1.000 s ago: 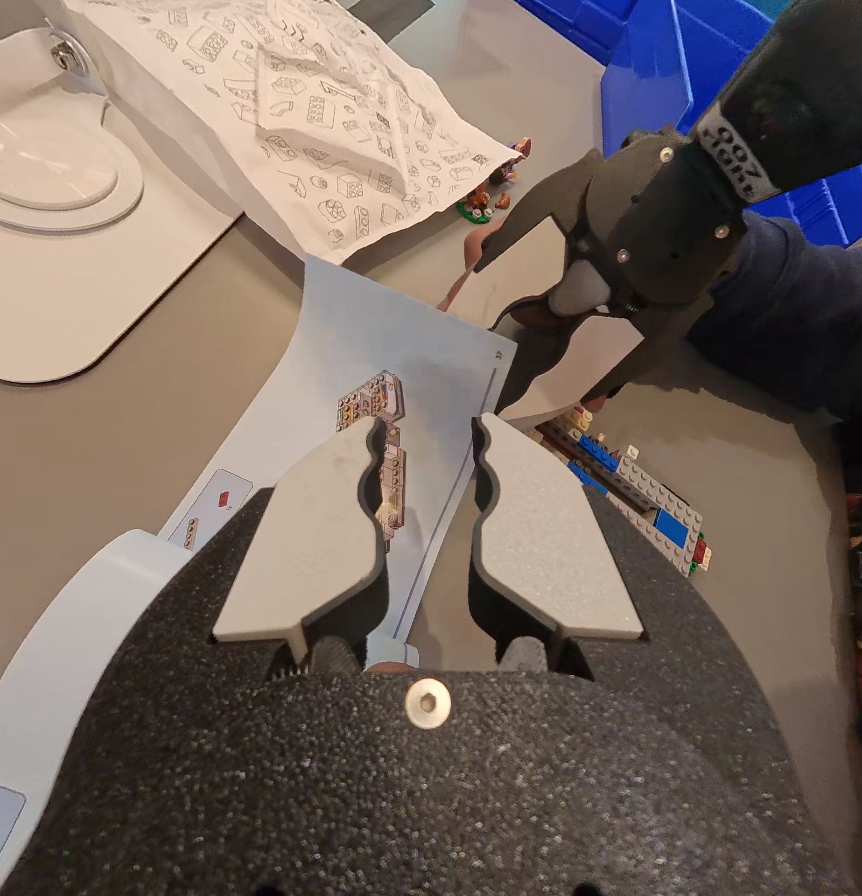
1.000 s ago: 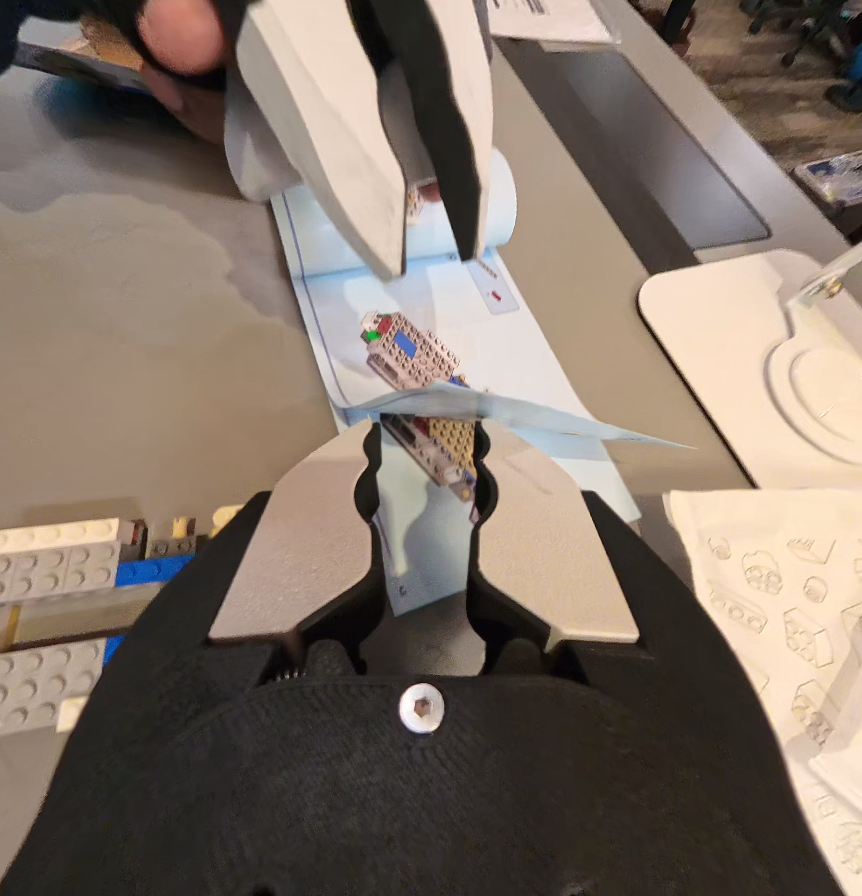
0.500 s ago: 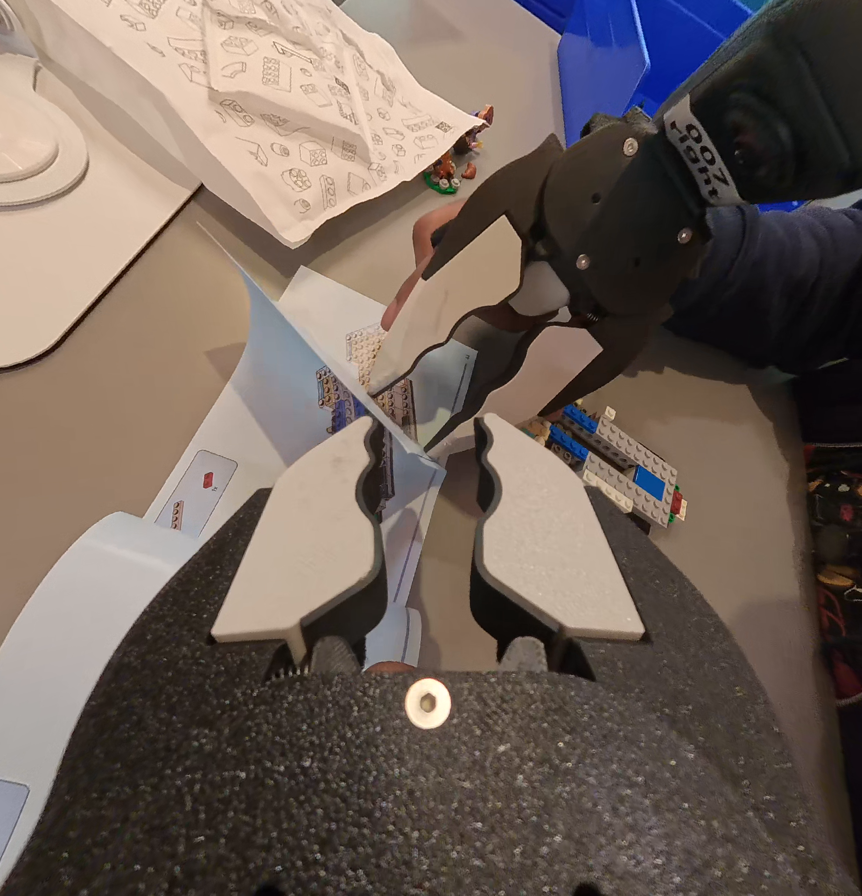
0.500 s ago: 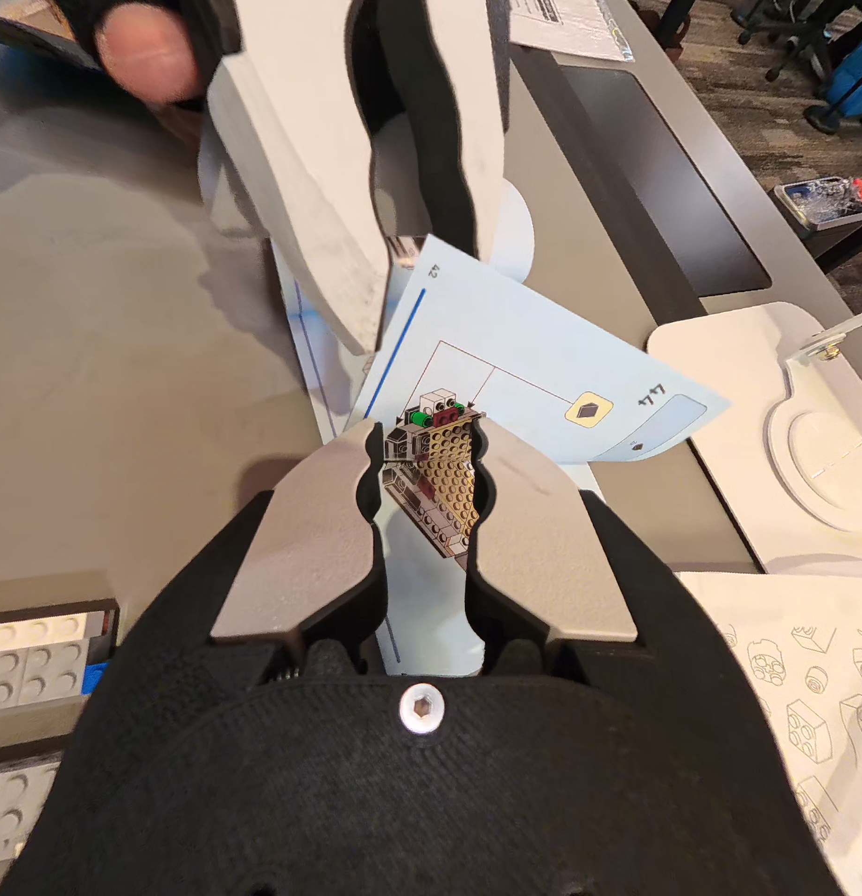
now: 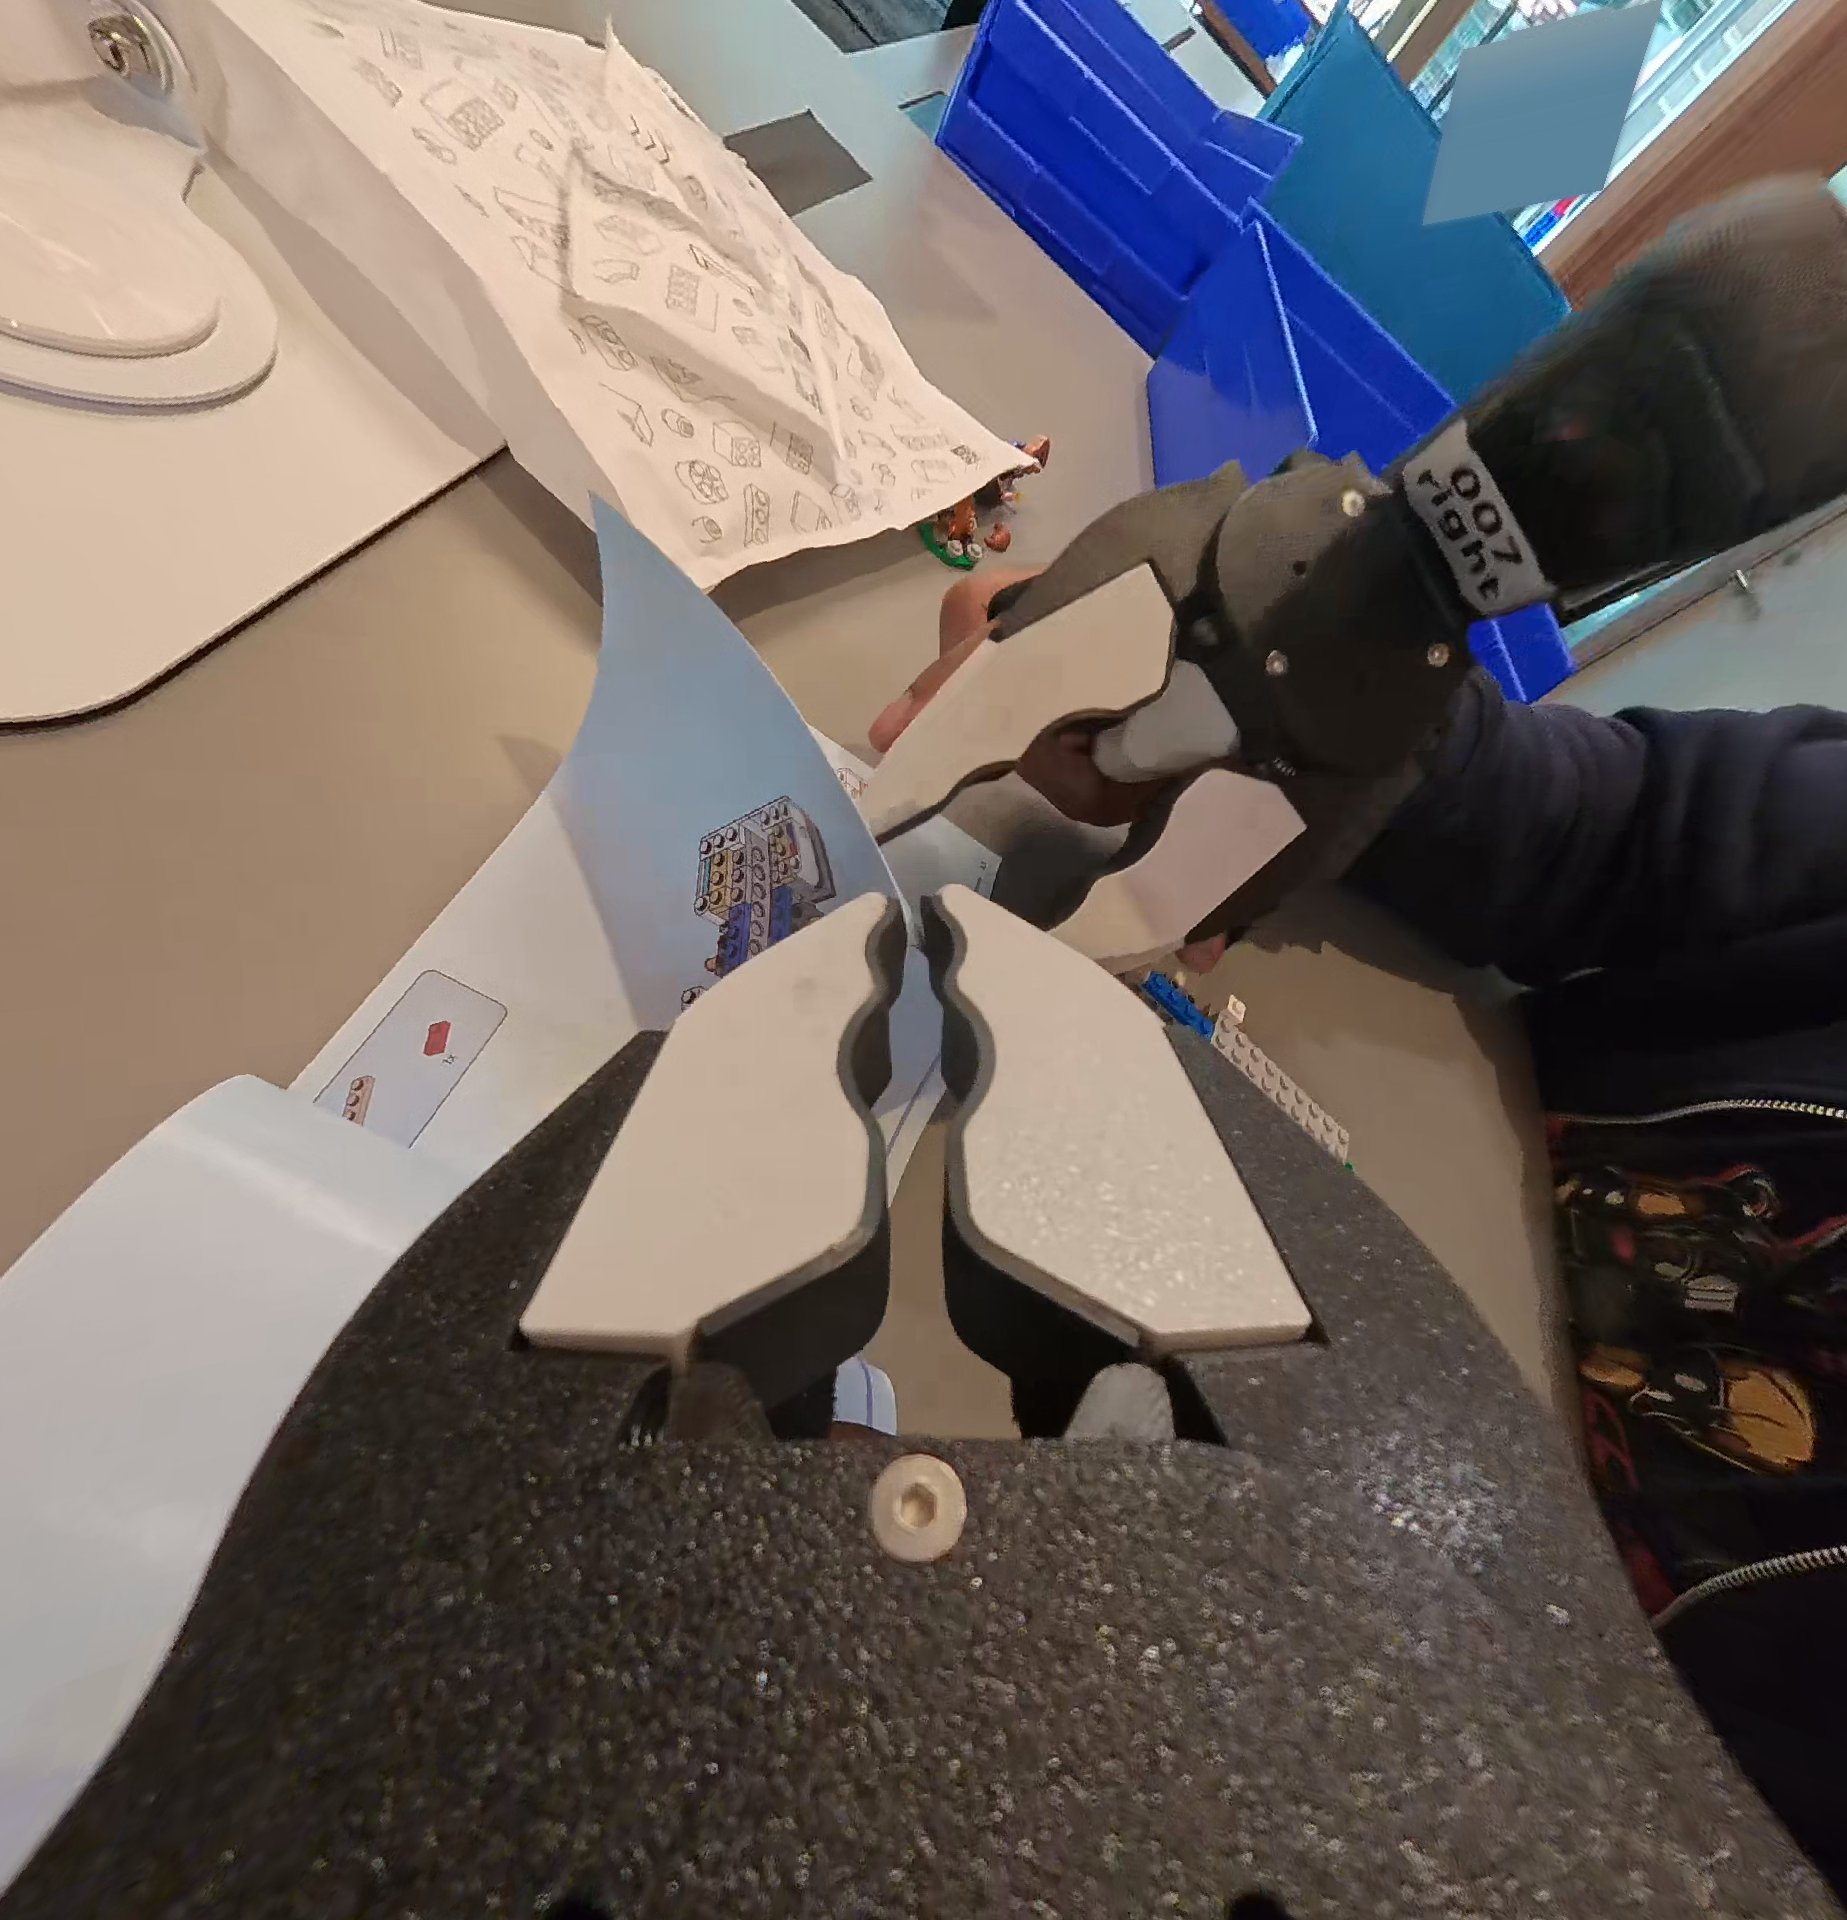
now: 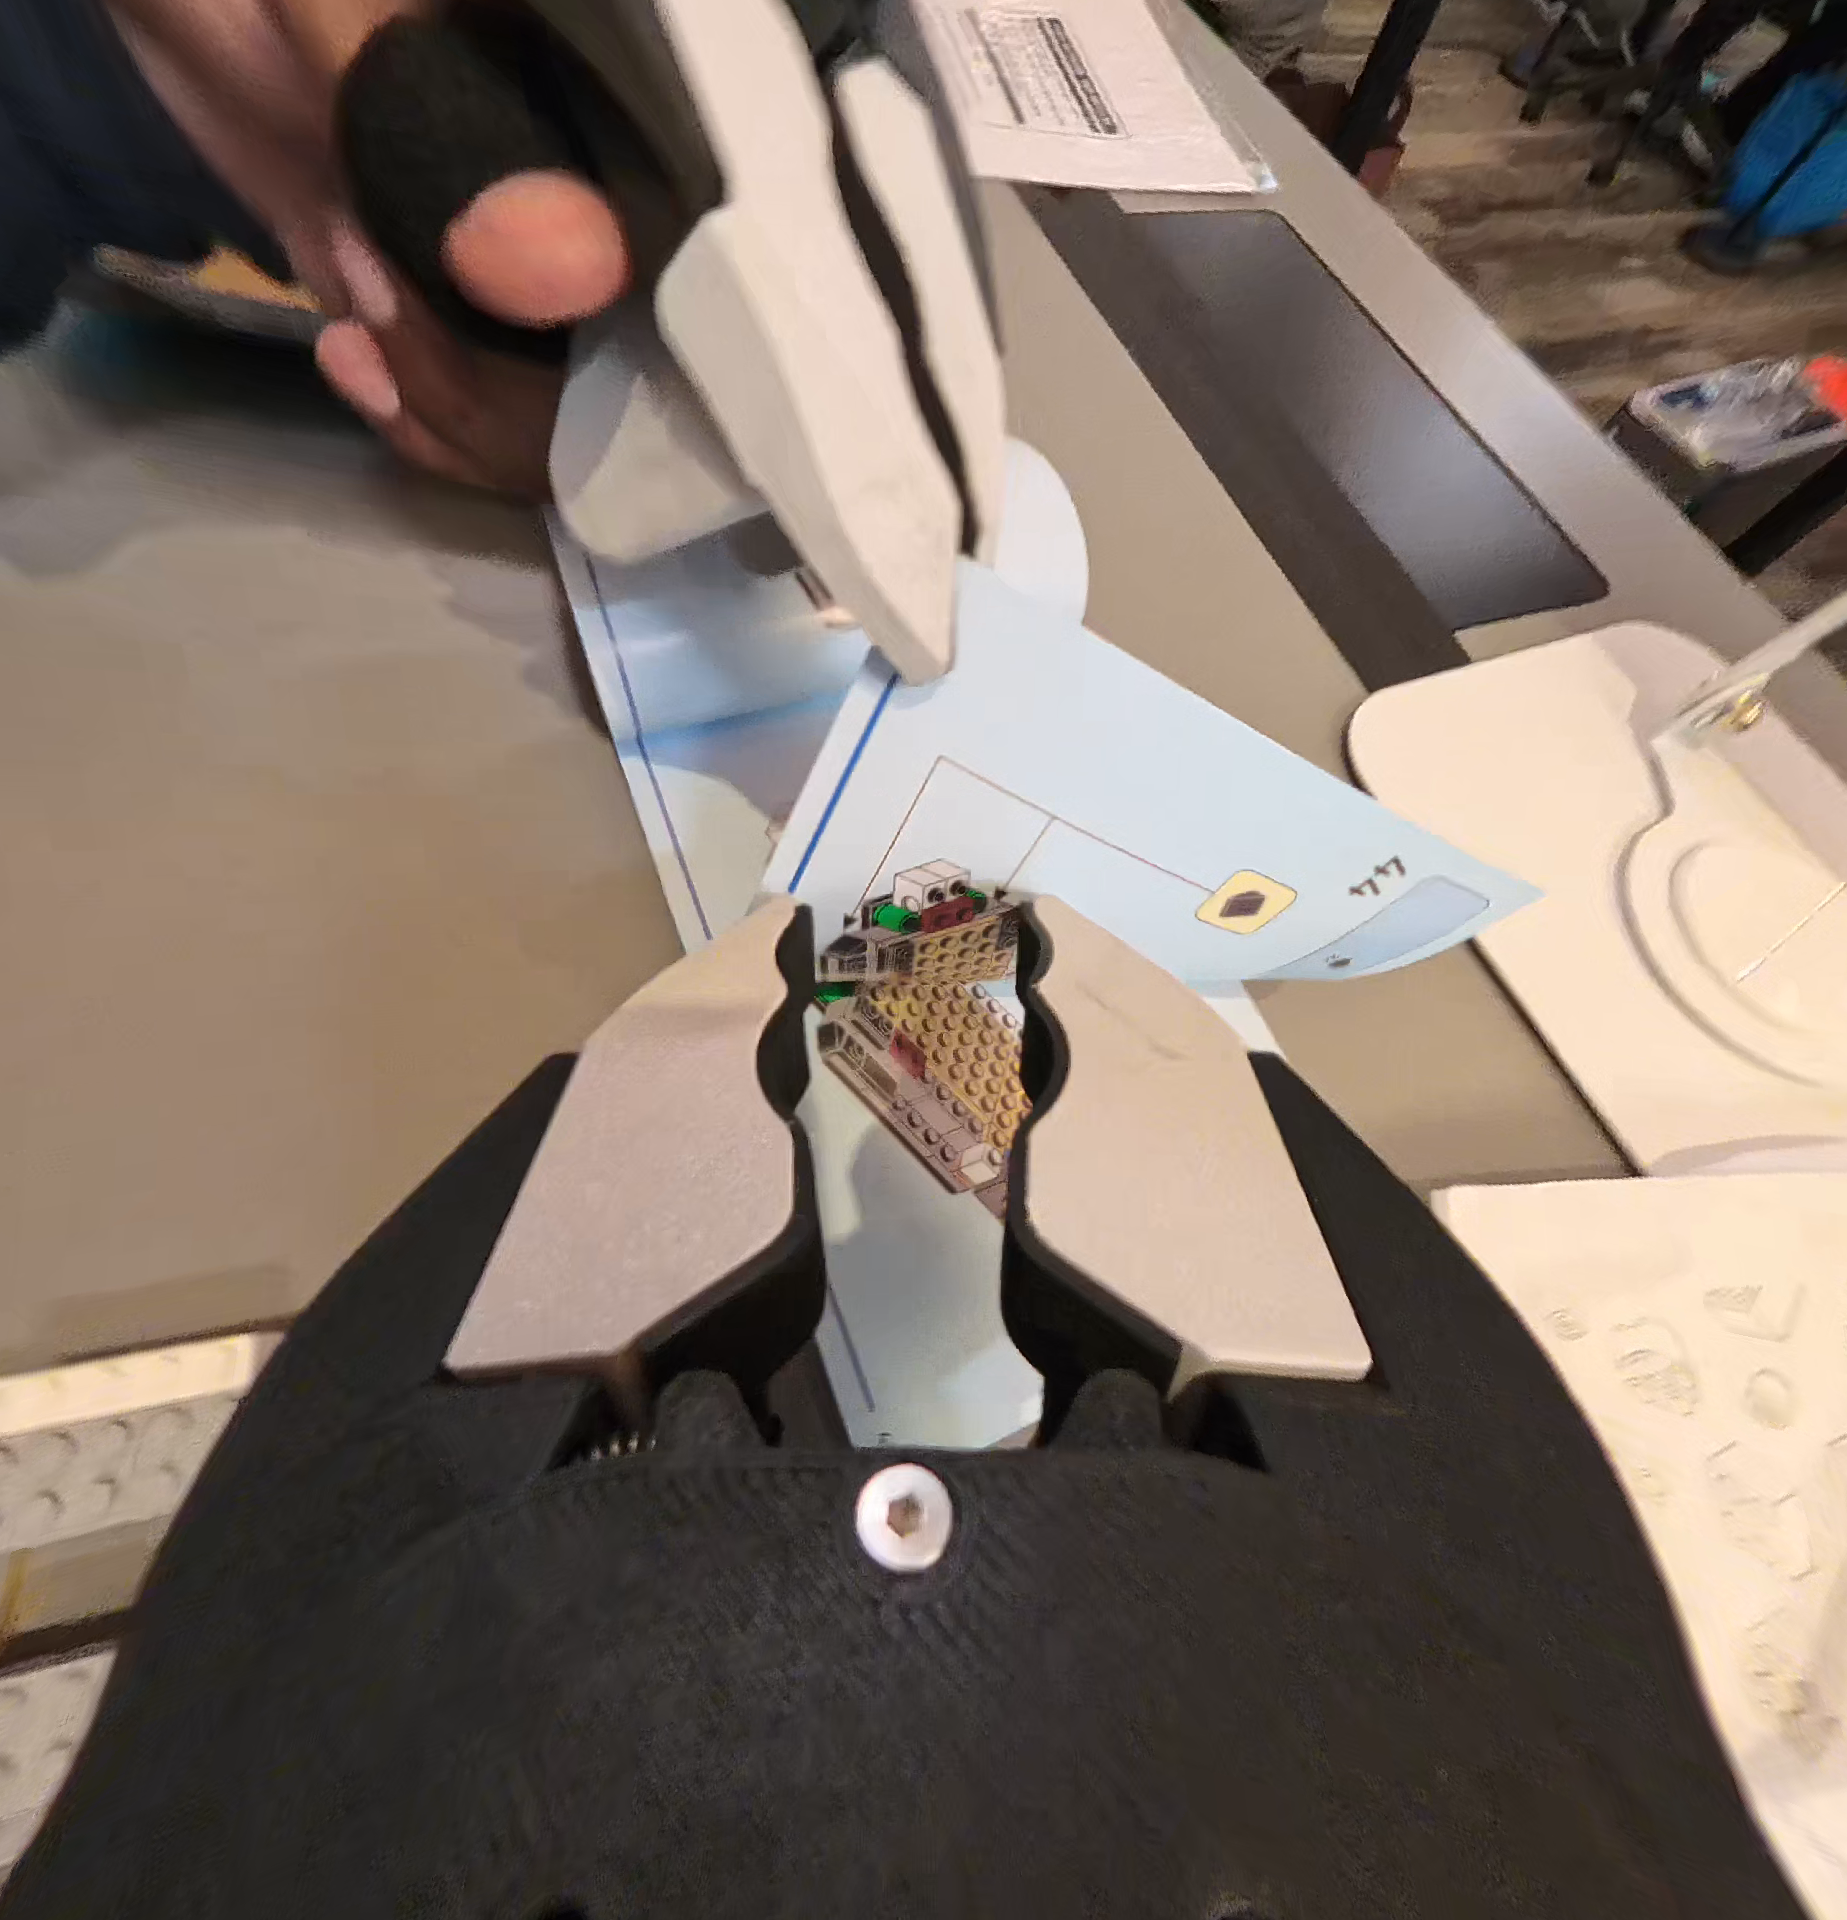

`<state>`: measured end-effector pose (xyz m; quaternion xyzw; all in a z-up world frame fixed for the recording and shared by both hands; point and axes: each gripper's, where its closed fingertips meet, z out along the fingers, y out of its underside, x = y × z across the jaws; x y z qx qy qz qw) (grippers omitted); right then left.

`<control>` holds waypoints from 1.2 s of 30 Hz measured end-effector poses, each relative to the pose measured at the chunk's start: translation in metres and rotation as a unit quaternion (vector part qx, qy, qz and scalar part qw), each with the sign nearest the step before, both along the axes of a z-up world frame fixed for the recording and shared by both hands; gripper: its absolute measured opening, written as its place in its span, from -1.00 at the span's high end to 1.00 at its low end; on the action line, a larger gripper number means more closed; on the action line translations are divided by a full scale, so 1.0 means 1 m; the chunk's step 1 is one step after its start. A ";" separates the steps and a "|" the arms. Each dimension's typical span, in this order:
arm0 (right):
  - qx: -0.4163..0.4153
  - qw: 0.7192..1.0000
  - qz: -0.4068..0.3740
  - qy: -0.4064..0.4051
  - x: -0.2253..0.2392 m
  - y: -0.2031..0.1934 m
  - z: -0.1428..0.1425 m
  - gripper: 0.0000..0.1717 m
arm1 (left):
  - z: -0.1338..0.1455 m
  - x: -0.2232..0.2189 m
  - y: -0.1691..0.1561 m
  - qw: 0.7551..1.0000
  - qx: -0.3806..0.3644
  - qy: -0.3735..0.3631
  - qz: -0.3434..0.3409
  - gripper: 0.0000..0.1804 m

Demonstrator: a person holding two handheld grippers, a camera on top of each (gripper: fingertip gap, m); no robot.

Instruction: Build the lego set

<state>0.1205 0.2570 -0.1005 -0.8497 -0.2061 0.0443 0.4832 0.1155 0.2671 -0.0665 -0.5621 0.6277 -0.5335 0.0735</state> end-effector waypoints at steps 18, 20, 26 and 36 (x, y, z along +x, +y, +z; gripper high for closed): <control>-0.081 0.956 -0.107 0.261 0.006 0.001 0.006 0.28 | -0.010 -0.007 -0.005 0.999 0.012 0.024 -0.022 0.94; -0.088 0.953 -0.122 0.261 0.009 0.001 0.002 0.24 | -0.010 -0.007 -0.005 0.999 0.014 0.023 -0.025 0.94; -0.105 0.939 -0.125 0.303 0.004 0.003 -0.004 0.18 | -0.012 -0.010 -0.011 0.999 0.020 0.025 -0.042 0.93; -0.098 0.945 -0.117 0.291 0.011 0.000 -0.004 0.46 | -0.011 -0.009 -0.007 0.999 0.019 0.026 -0.032 0.89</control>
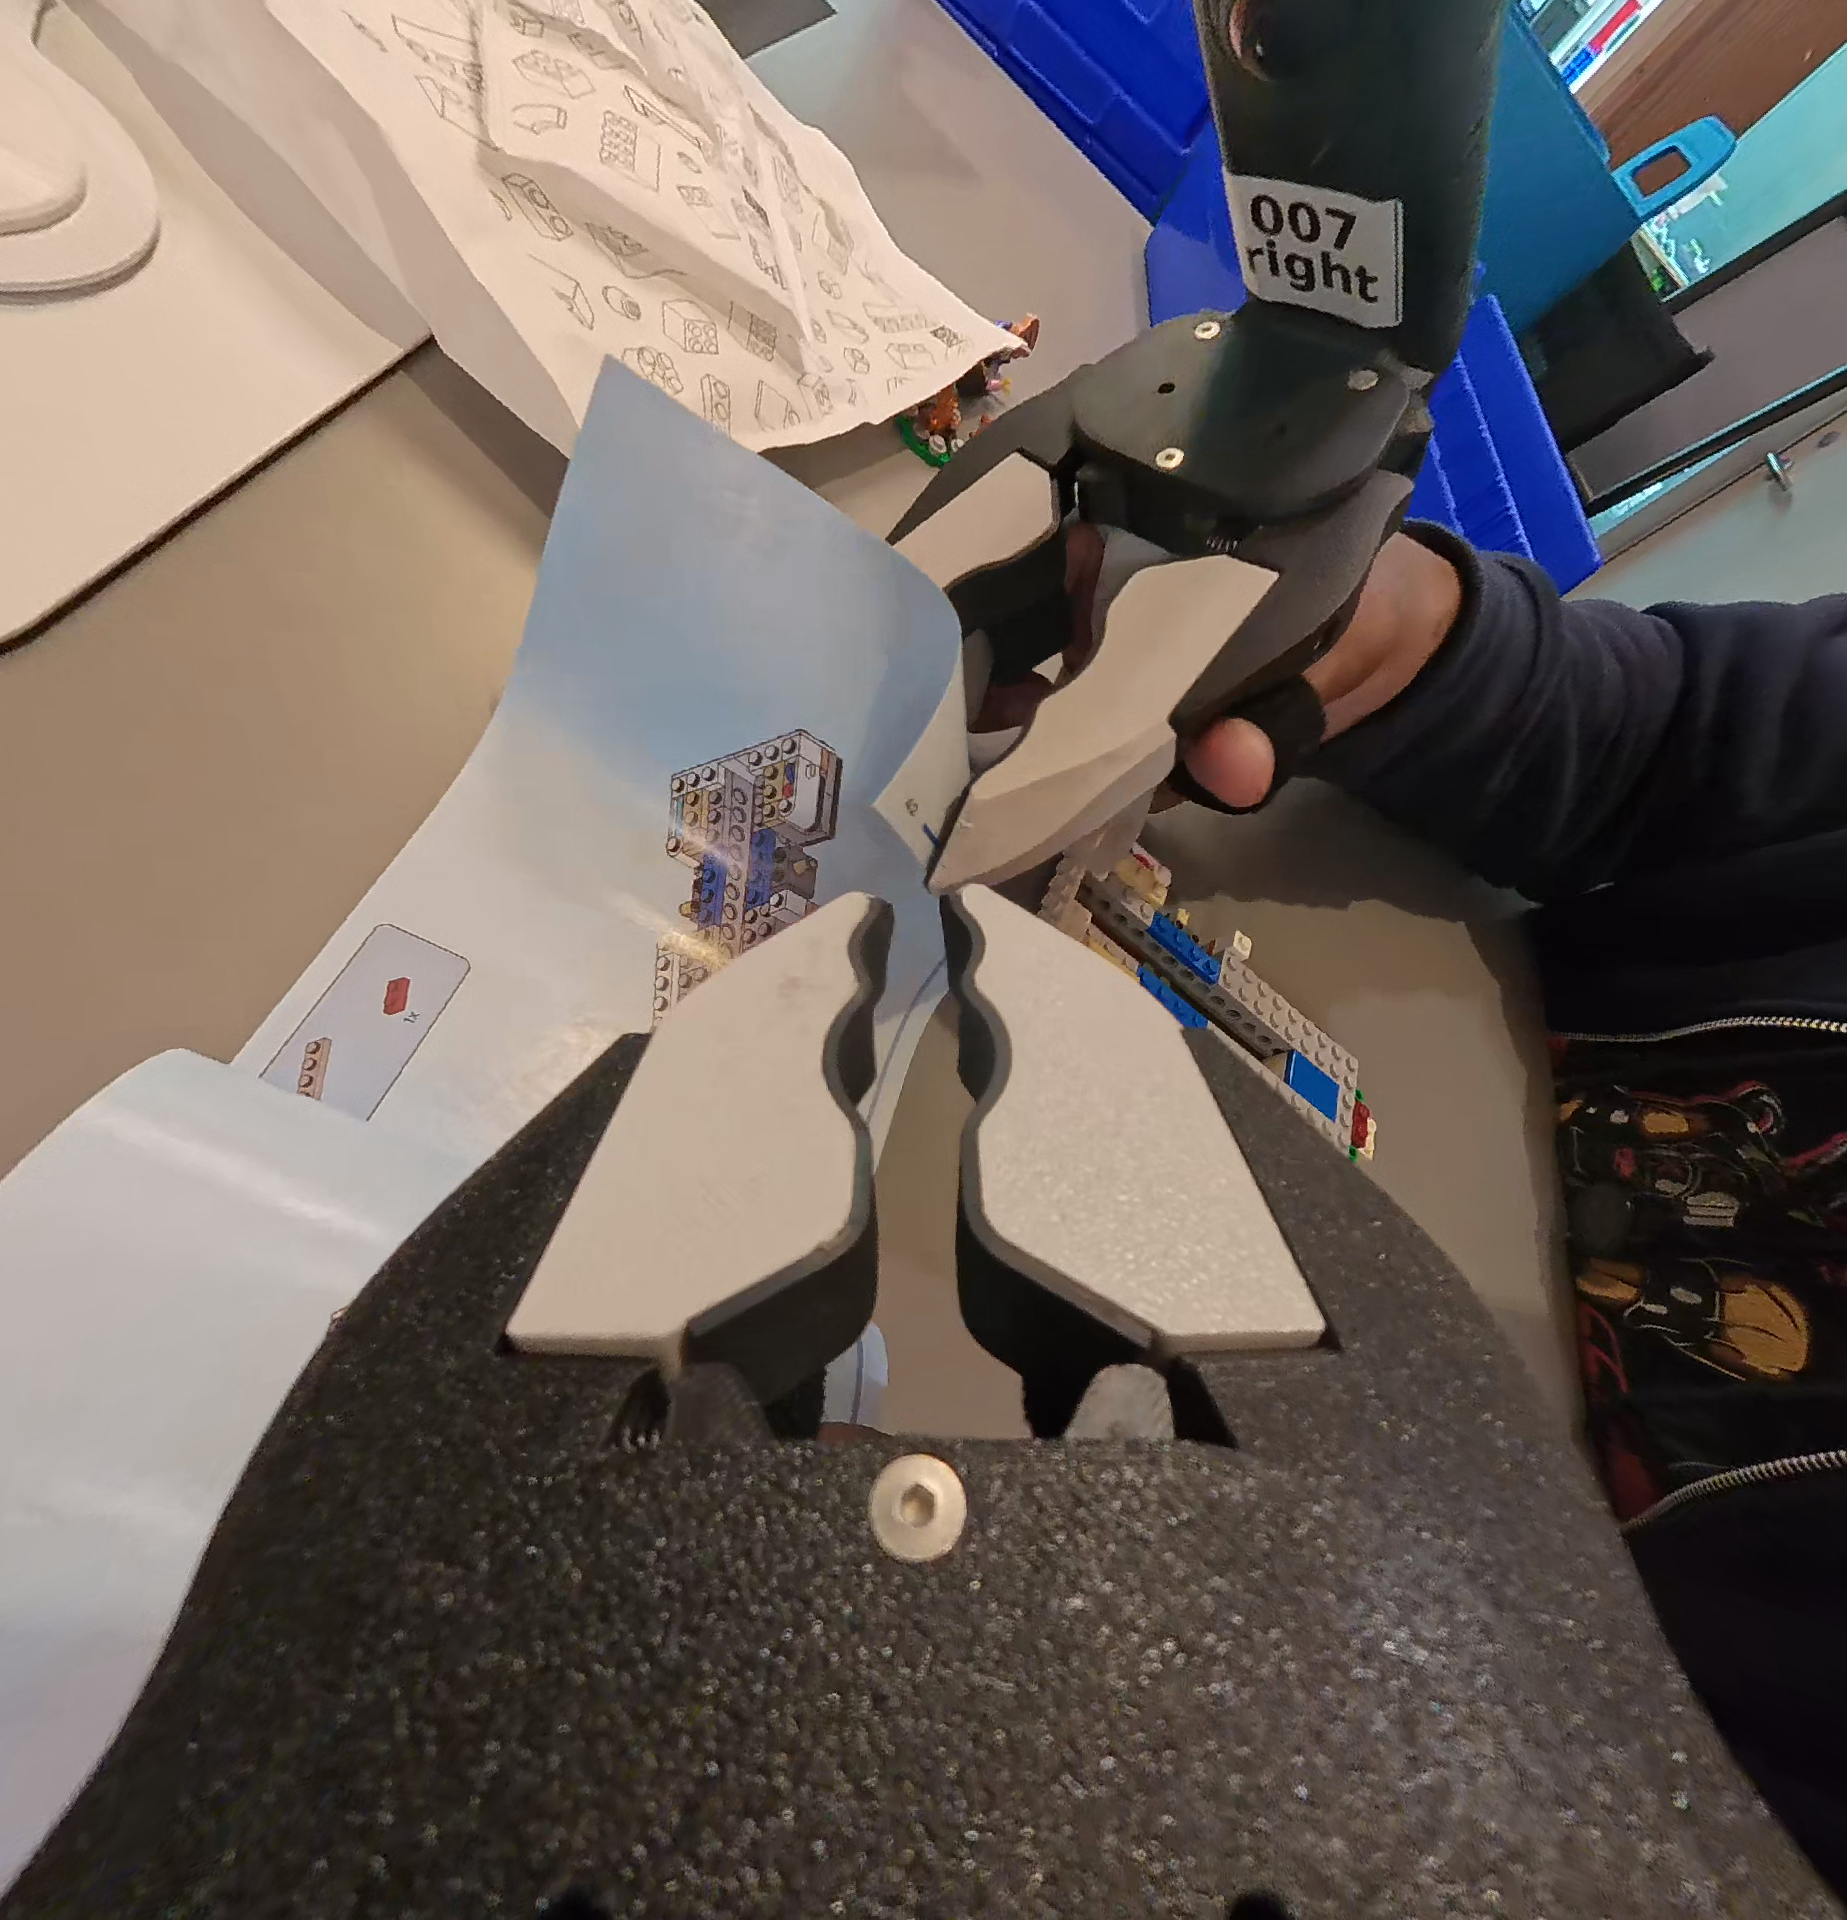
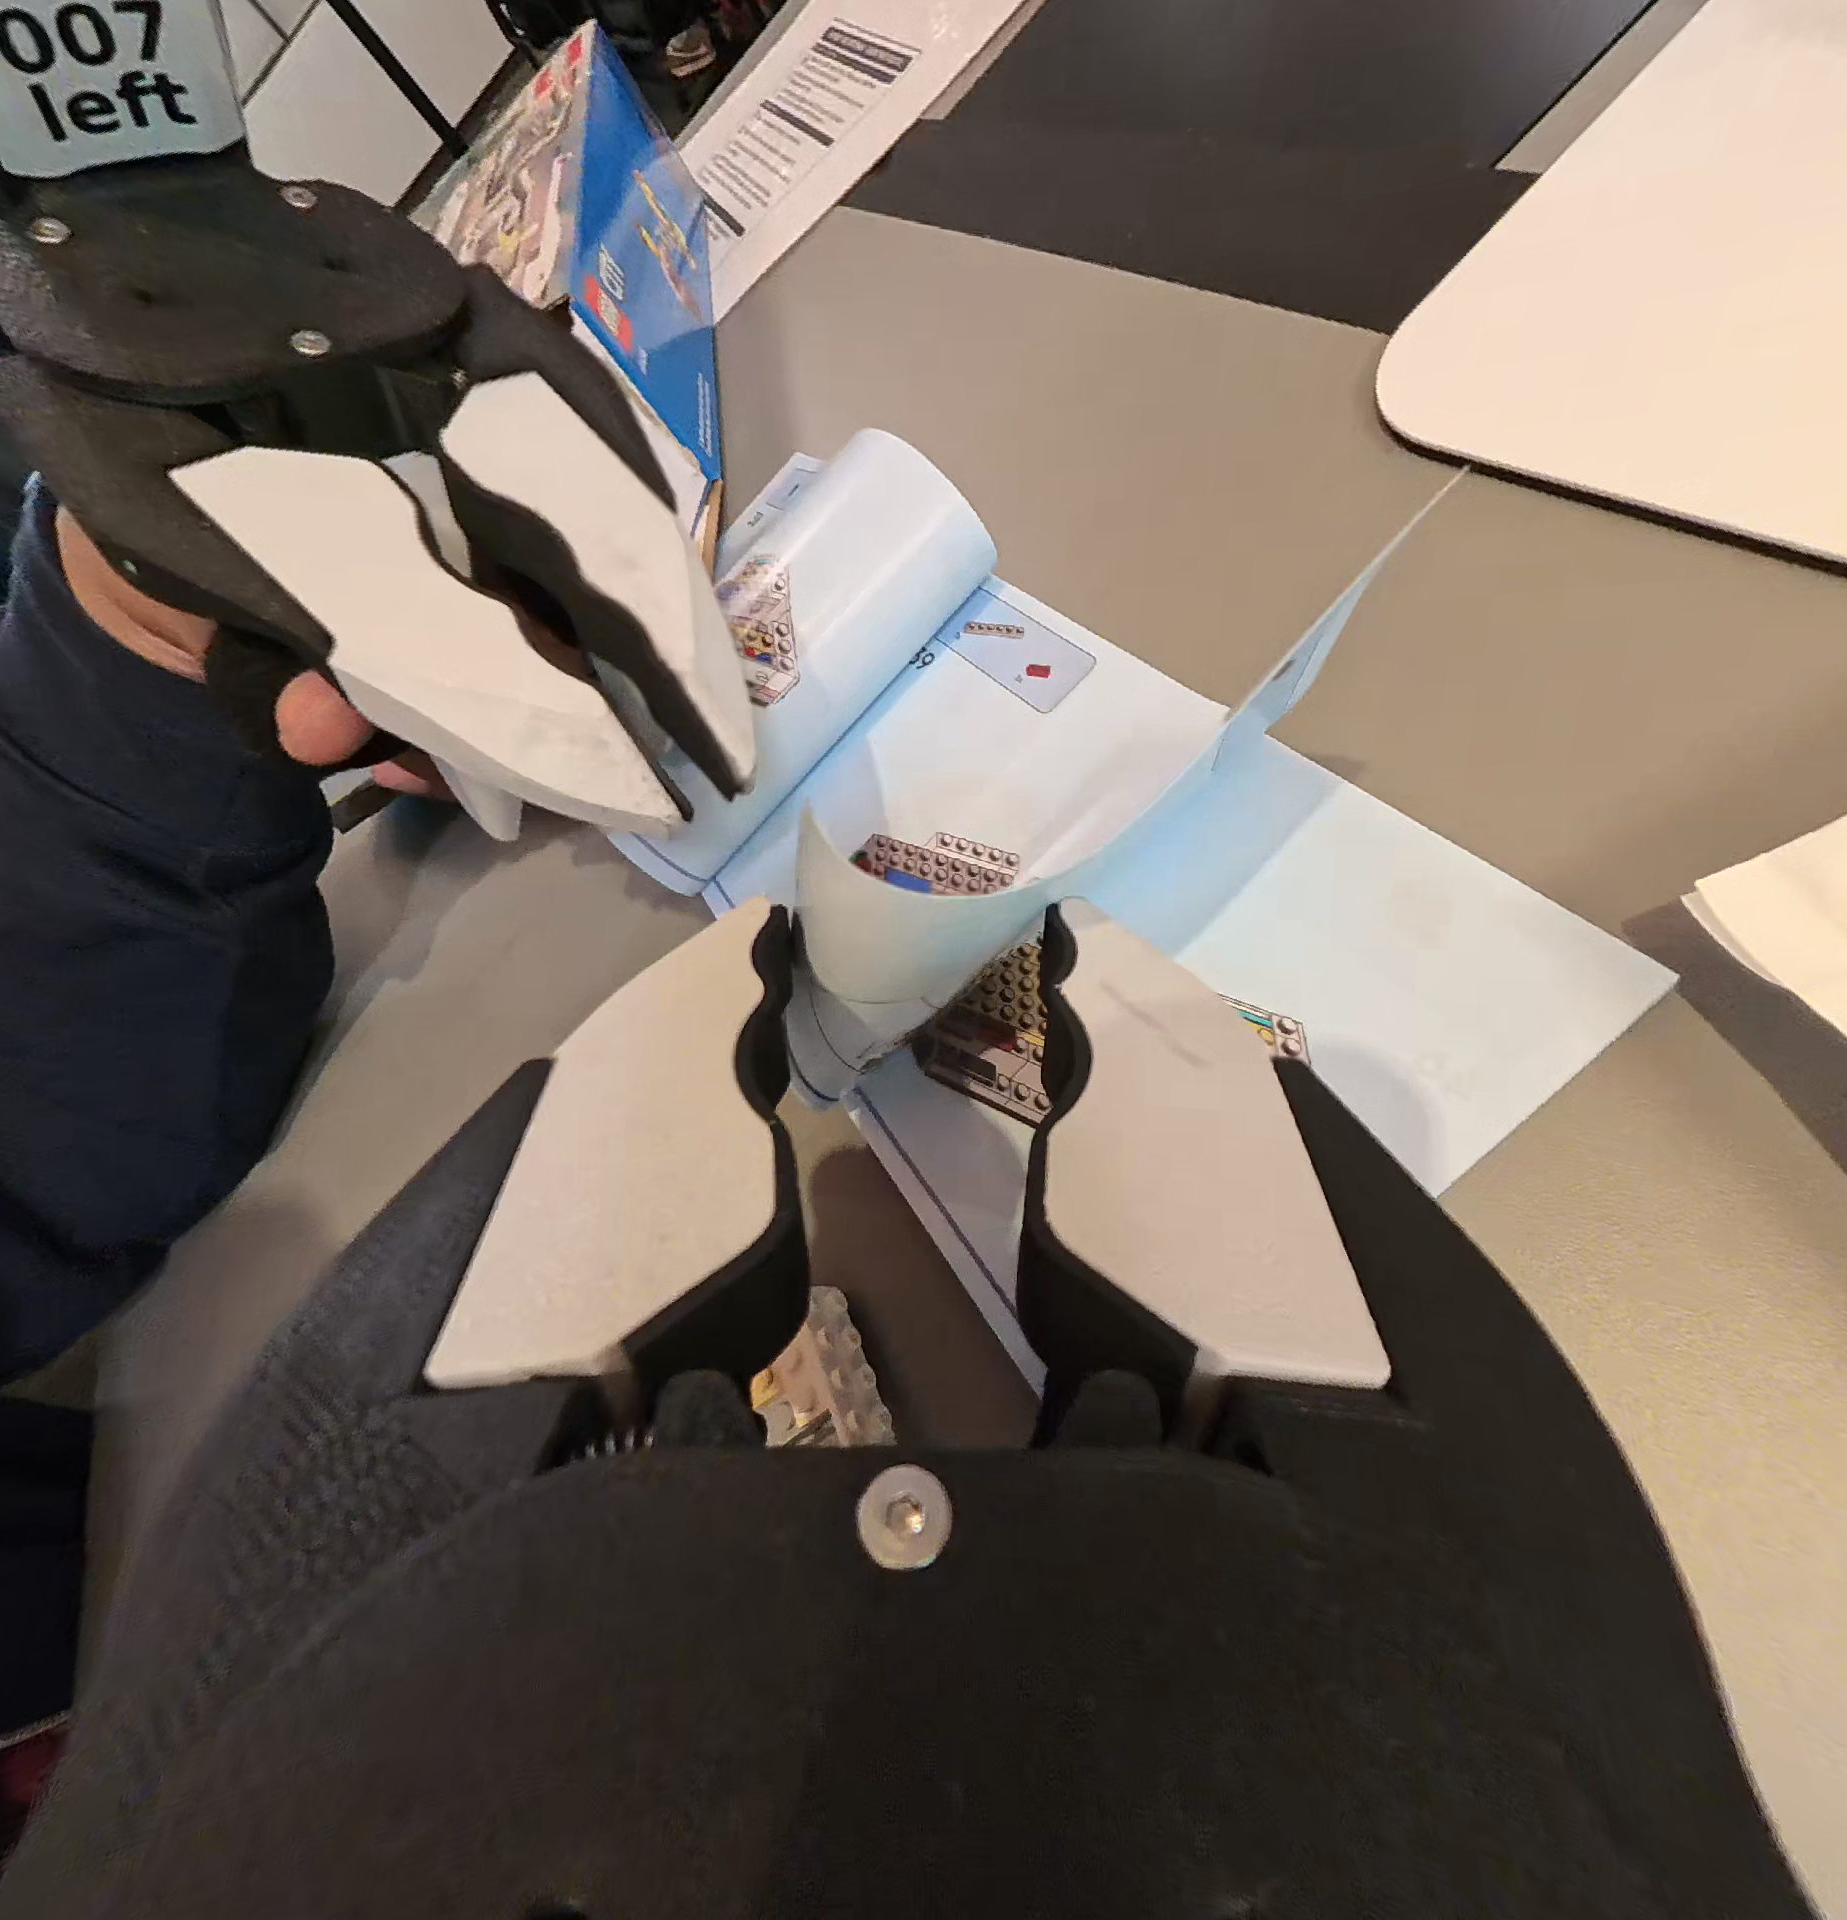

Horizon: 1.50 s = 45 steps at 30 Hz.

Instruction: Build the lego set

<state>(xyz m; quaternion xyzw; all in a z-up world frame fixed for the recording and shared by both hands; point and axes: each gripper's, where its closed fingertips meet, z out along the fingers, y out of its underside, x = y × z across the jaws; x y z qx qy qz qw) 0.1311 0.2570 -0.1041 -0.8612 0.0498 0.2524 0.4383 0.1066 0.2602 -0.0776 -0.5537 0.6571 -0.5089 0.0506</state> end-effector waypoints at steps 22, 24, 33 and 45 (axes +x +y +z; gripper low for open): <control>0.025 0.995 0.093 -0.009 -0.017 -0.011 0.009 0.51 | 0.016 0.000 -0.014 0.998 -0.033 -0.036 -0.027 1.00; 0.027 0.995 0.101 -0.009 -0.018 -0.012 0.009 0.51 | 0.017 0.001 -0.014 0.998 -0.035 -0.039 -0.025 1.00; 0.021 0.992 0.122 -0.033 -0.026 -0.014 0.005 0.49 | 0.014 0.001 -0.028 0.998 -0.013 -0.032 -0.047 0.78; 0.024 0.992 0.123 -0.032 -0.021 -0.016 0.006 0.50 | 0.013 0.000 -0.024 0.998 -0.035 -0.031 -0.042 1.00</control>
